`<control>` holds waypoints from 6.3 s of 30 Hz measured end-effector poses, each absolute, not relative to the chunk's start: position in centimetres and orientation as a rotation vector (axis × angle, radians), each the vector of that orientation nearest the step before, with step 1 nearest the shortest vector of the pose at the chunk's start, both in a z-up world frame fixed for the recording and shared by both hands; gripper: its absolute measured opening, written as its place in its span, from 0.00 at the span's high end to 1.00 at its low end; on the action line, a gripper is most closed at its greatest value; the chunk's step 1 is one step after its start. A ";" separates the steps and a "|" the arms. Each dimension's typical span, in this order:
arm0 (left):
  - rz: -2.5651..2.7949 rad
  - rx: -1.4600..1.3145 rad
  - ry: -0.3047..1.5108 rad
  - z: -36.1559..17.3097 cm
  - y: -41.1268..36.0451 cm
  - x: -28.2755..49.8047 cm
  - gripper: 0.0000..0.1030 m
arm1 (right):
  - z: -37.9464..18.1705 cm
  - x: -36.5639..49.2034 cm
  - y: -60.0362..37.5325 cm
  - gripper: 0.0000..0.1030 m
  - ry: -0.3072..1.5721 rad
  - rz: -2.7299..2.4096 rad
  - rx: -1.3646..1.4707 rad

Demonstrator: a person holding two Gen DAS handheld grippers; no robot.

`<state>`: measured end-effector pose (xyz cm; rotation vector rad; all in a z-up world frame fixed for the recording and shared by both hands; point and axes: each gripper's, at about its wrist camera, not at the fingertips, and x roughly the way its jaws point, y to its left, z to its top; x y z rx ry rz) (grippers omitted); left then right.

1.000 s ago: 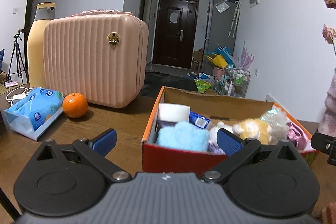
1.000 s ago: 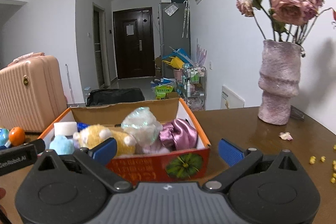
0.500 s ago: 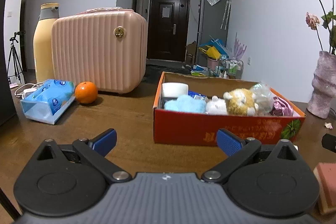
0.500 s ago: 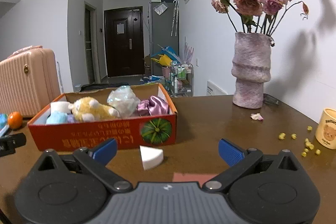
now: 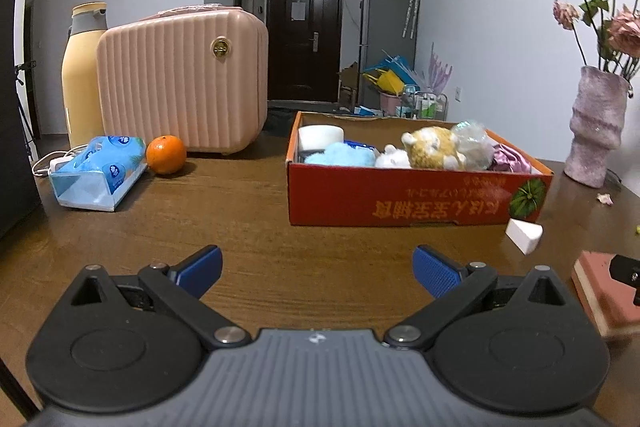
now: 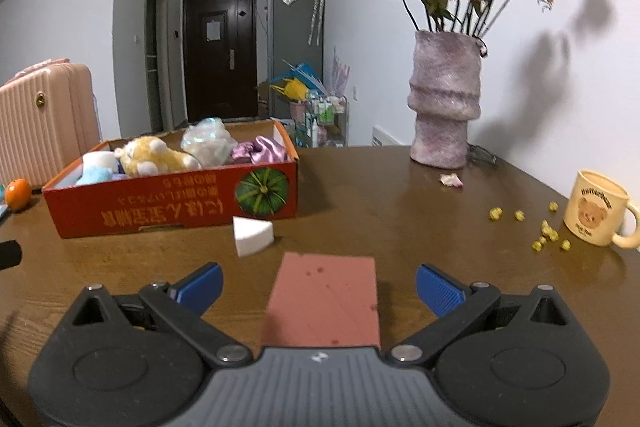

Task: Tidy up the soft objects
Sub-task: 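Withdraw both open tools from the box toward the pink sponge block, then grasp the pink sponge block with the right tool, then grasp the white wedge sponge with the left tool while the right tool holds the pink block, then carry the white wedge and pink block with both tools over the box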

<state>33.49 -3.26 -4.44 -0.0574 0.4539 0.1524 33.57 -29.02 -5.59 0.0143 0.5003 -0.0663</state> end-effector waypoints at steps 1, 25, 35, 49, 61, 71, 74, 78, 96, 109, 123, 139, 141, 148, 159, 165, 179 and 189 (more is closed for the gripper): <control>0.150 -0.054 0.456 -4.5 -3.4 33.3 0.00 | -5.7 33.6 -29.2 0.00 0.507 -0.070 0.019; 0.092 -0.040 0.535 -5.6 -4.1 33.8 0.00 | -9.0 36.8 -30.9 0.00 0.715 -0.090 0.100; 0.093 -0.043 0.550 -5.9 -4.2 34.0 0.00 | -9.0 36.8 -30.5 0.32 0.707 -0.082 0.073; 0.060 -0.026 0.567 -6.4 -6.4 35.2 0.00 | -8.0 36.5 -31.8 0.33 0.615 -0.081 0.123; 0.009 -0.010 0.597 -7.0 -10.5 37.8 0.00 | -7.7 37.4 -34.2 0.33 0.574 -0.077 0.116; -0.035 0.015 0.619 -7.6 -14.6 40.9 0.00 | -7.7 38.6 -36.9 0.33 0.543 -0.081 0.093; -0.046 0.014 0.628 -7.8 -15.6 41.9 0.00 | -7.8 39.1 -37.5 0.33 0.535 -0.077 0.083; -0.058 0.017 0.641 -8.0 -17.0 43.4 0.00 | -7.8 39.8 -38.2 0.33 0.516 -0.067 0.068; -0.049 -0.018 0.697 -9.0 -21.1 49.9 0.00 | -8.1 44.4 -41.3 0.33 0.502 -0.054 0.066; -0.048 -0.018 0.711 -9.2 -22.1 51.6 0.09 | -8.2 45.2 -41.5 0.33 0.500 -0.053 0.054; -0.109 0.027 0.665 -8.7 -22.7 50.7 0.65 | -8.0 44.8 -40.7 0.33 0.476 -0.063 0.007; -0.073 0.018 0.451 -5.2 -19.4 45.3 0.65 | -6.8 43.1 -37.3 0.33 0.369 -0.060 -0.016; -0.067 0.016 0.426 -4.7 -18.6 44.7 0.65 | -6.7 43.0 -36.4 0.33 0.360 -0.052 -0.007; -0.030 -0.023 0.365 -3.1 -15.6 43.5 0.65 | -6.1 42.3 -33.0 0.33 0.326 -0.016 0.024; 0.031 -0.087 0.287 -1.0 -10.9 43.4 0.65 | -5.1 42.6 -28.7 0.33 0.266 0.018 0.086; 0.051 -0.096 0.260 -0.5 -9.3 44.1 0.65 | -4.7 43.9 -27.3 0.33 0.236 0.016 0.108; 0.091 -0.109 0.244 -0.5 -6.3 48.1 0.65 | -4.6 49.2 -25.1 0.33 0.212 0.022 0.127; 0.109 -0.098 0.253 -1.0 -5.2 51.8 0.65 | -4.8 53.0 -23.5 0.33 0.213 0.068 0.107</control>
